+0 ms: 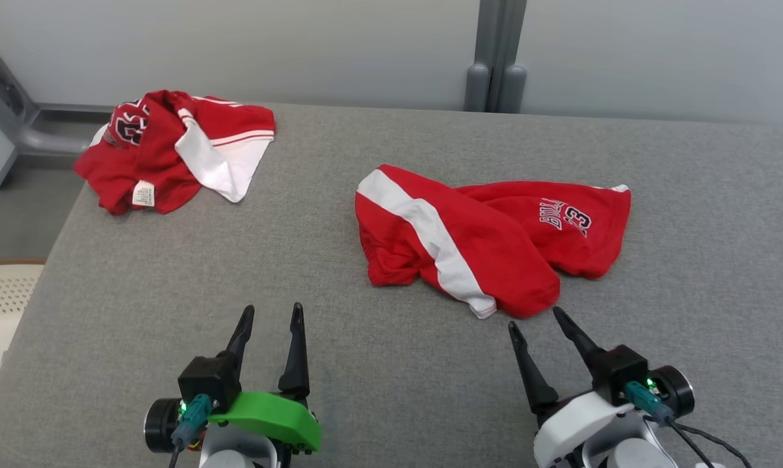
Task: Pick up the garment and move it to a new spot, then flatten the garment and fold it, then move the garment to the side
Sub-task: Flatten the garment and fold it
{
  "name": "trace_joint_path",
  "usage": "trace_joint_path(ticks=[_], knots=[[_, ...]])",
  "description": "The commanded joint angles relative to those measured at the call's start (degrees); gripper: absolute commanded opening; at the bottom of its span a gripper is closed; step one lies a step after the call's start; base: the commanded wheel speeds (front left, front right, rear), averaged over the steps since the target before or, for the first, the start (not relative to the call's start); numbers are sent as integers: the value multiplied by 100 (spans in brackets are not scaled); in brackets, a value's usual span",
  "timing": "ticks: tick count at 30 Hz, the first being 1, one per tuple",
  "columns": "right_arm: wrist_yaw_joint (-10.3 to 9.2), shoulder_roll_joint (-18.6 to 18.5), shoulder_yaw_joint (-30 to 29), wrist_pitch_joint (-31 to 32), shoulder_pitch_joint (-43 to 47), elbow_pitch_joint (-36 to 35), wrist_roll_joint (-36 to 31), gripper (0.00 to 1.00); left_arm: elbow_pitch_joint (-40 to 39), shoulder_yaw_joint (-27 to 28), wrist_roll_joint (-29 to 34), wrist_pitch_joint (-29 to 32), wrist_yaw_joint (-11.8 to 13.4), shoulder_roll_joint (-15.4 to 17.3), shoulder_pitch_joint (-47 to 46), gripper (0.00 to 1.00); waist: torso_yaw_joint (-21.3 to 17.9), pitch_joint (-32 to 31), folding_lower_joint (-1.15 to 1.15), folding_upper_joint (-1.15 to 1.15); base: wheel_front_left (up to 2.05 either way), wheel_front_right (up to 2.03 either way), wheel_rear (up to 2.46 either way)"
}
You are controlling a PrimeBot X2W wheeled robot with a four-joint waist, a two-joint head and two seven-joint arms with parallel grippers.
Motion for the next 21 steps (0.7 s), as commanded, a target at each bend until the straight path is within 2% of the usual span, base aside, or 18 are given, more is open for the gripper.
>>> trace_joint_path(ticks=[1, 6, 13, 14, 15, 17, 18, 21], knots=[[-5, -20, 99, -20, -187, 185, -103, 100, -18, 2, -4, -1, 15, 10, -122, 100, 290, 260, 0, 0, 0, 0, 0], [-5, -22, 208, -20, -784, 1091, -402, 100, -62, -40, -72, -1, 50, 9, -230, 100, 630, 499, 0, 0, 0, 0, 0], [-5, -22, -53, -20, -1462, 2116, -867, 100, -62, -95, -188, -1, 80, 9, -293, 100, 931, 739, 0, 0, 0, 0, 0], [-5, -22, -89, -19, -1521, 2219, -908, 95, -67, -94, -199, -1, 91, 9, -297, 100, 948, 756, 0, 0, 0, 0, 0], [-5, -23, -121, -19, -1574, 2343, -957, 40, -73, -96, -208, -1, 95, 8, -300, 100, 965, 775, 0, 0, 0, 0, 0], [-5, -23, -185, -20, -1664, 2482, -954, 19, -89, -99, -217, -1, 104, 8, -301, 100, 977, 802, 0, 0, 0, 0, 0], [-5, -22, -209, -19, -1696, 2507, -950, 0, -96, -96, -215, -1, 115, 8, -303, 100, 974, 813, 0, 0, 0, 0, 0], [-5, -21, -341, -20, -1697, 2305, -869, 0, -113, -49, -199, -2, 149, 8, -269, 100, 893, 814, 0, 0, 0, 0, 0]])
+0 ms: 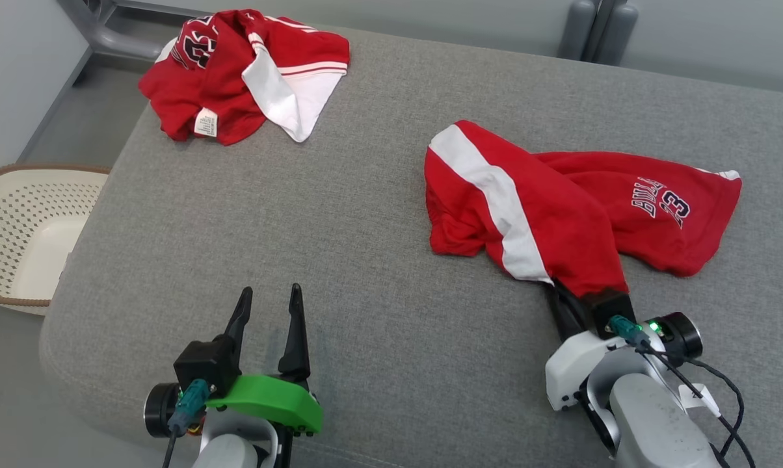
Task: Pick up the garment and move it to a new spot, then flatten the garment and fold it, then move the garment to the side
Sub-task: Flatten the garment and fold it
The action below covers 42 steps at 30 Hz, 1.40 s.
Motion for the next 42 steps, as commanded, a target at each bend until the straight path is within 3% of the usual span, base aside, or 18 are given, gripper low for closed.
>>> trace_joint_path(ticks=[1, 9, 14, 20, 29, 30, 31, 32, 38, 42], knots=[[-6, -29, -164, -20, 101, -307, -66, 0, 2, 28, -41, -1, 27, 7, -7, 100, -123, -27, 0, 0, 0, 0, 0], [-6, -23, -770, -20, 1120, -1768, -37, 0, 43, 22, -29, -1, 9, 9, 110, 100, -593, -180, 0, 0, 0, 0, 0], [-6, -22, -1294, -20, 1514, -2276, -294, 0, 80, 78, 22, -1, -10, 9, 128, 100, -870, -218, 0, 0, 0, 0, 0], [-6, -25, -1627, 1, 1560, -2228, -1013, 0, 112, 42, 60, -1, -46, 10, 101, 100, -1010, -210, 0, 0, 0, 0, 0], [-8, -216, -2296, -15, 1175, -1537, -1426, 0, 154, 70, 131, -1, -68, 10, 138, 100, -1024, -199, 0, 0, 0, 0, 0], [-8, -219, -2368, -17, 1112, -1481, -1434, 18, 163, 68, 134, -1, -76, 11, 147, 100, -1019, -211, 0, 0, 0, 0, 0], [-8, -220, -2399, -19, 1079, -1447, -1447, 48, 172, 64, 133, -1, -79, 10, 153, 100, -1014, -220, 0, 0, 0, 0, 0], [-8, -209, -2424, -19, 1062, -1430, -1447, 100, 181, 61, 139, -1, -81, 10, 163, 100, -1011, -238, 0, 0, 0, 0, 0], [-8, -131, -2628, -18, 1293, -1627, -1344, 100, 218, 62, 148, -1, -78, 10, 258, 100, -1044, -441, 0, 0, 0, 0, 0], [-8, -58, -2642, -18, 1495, -2196, -1162, 100, 235, 37, 159, -1, -93, 11, 331, 100, -1043, -574, 0, 0, 0, 0, 0]])
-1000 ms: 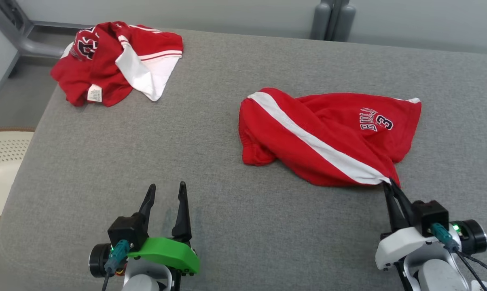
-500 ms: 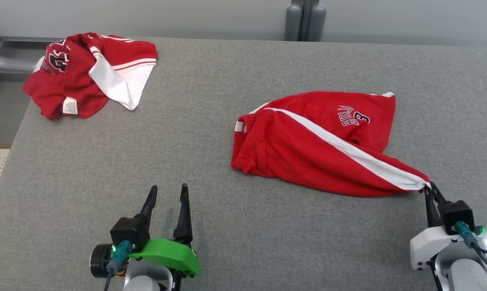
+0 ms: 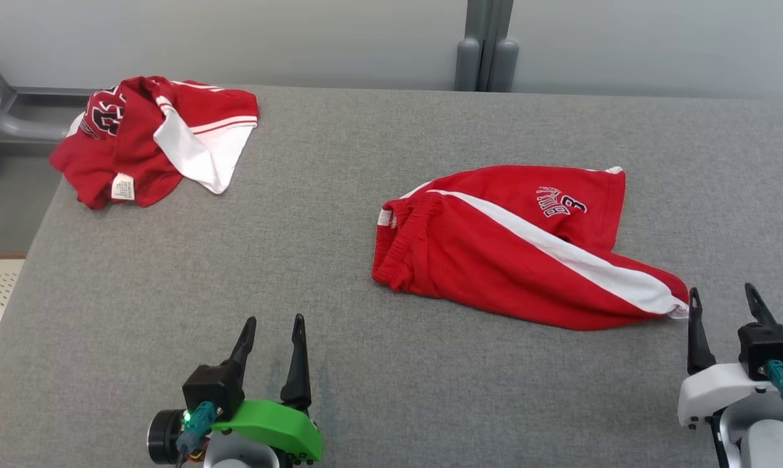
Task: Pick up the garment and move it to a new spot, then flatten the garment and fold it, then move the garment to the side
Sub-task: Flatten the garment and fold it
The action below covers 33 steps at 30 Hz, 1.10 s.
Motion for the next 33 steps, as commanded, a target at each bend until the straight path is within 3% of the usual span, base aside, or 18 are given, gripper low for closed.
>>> trace_joint_path(ticks=[1, 6, 11, 16, 28, 29, 30, 31, 33], knots=[[-10, -5, 22, -18, 65, -176, 69, 100, 1, 4, 35, -1, -32, 15, 77, 100, 6, -73, 0, 0, 0, 0, 0], [-9, 42, 664, -14, -19, -763, 645, 100, -40, -77, 4, -1, -33, 15, 82, 100, 106, -89, 0, 0, 0, 0, 0], [-10, -2, 1813, 189, -695, -454, 1264, 100, -96, -153, -70, -1, -17, 15, -79, 100, 358, 91, 0, 0, 0, 0, 0], [-9, -267, 2583, 404, -1529, 196, 1518, 100, -178, -259, -157, -1, 36, 15, -233, 100, 725, 310, 0, 0, 0, 0, 0], [-10, -585, 3457, 696, -2837, 2417, 1775, 100, -326, -340, -303, -1, 130, 13, -411, 100, 1361, 701, 0, 0, 0, 0, 0], [-10, -573, 3458, 687, -2913, 2584, 1812, 88, -332, -340, -316, -1, 139, 13, -415, 100, 1372, 715, 0, 0, 0, 0, 0], [-10, -557, 3471, 663, -2972, 2692, 1818, 49, -339, -342, -326, -1, 148, 13, -414, 100, 1378, 725, 0, 0, 0, 0, 0], [-10, -542, 3460, 620, -3042, 2813, 1822, 20, -348, -340, -334, -1, 154, 13, -412, 100, 1378, 734, 0, 0, 0, 0, 0], [-11, -530, 3408, 542, -3139, 2998, 1776, 0, -359, -320, -331, -1, 170, 14, -407, 100, 1360, 735, 0, 0, 0, 0, 0]])
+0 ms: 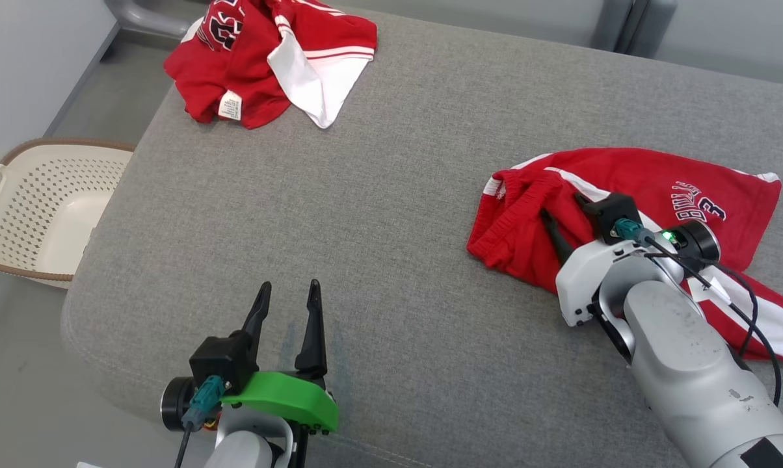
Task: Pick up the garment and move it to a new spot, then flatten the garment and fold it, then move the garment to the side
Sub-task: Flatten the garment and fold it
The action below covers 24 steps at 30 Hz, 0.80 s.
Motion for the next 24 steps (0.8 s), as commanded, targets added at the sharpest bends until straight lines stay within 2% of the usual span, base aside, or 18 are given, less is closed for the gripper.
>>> trace_joint_path(ticks=[1, 7, 13, 20, 24], knots=[[-10, -11, -53, -93, -96, 105, -58, 0, -17, 33, -7, -1, 24, 13, -78, 100, 10, 28, 0, 0, 0, 0, 0], [-10, 209, -266, -481, -90, 45, -286, 0, 2, 76, 68, -1, 29, 13, -42, 100, -146, -76, 0, 0, 0, 0, 0], [-10, 470, -30, -597, 527, -801, -286, 0, 9, 155, 153, -1, 16, 13, 53, 100, -325, -178, 0, 0, 0, 0, 0], [-10, 532, 938, -603, 1588, -1969, 117, 0, -2, 228, 189, -1, -21, 13, 68, 100, -487, -161, 0, 0, 0, 0, 0], [-10, 533, 1471, -537, 1904, -2334, 281, 0, 25, 265, 197, -1, -31, 13, 64, 100, -597, -142, 0, 0, 0, 0, 0]])
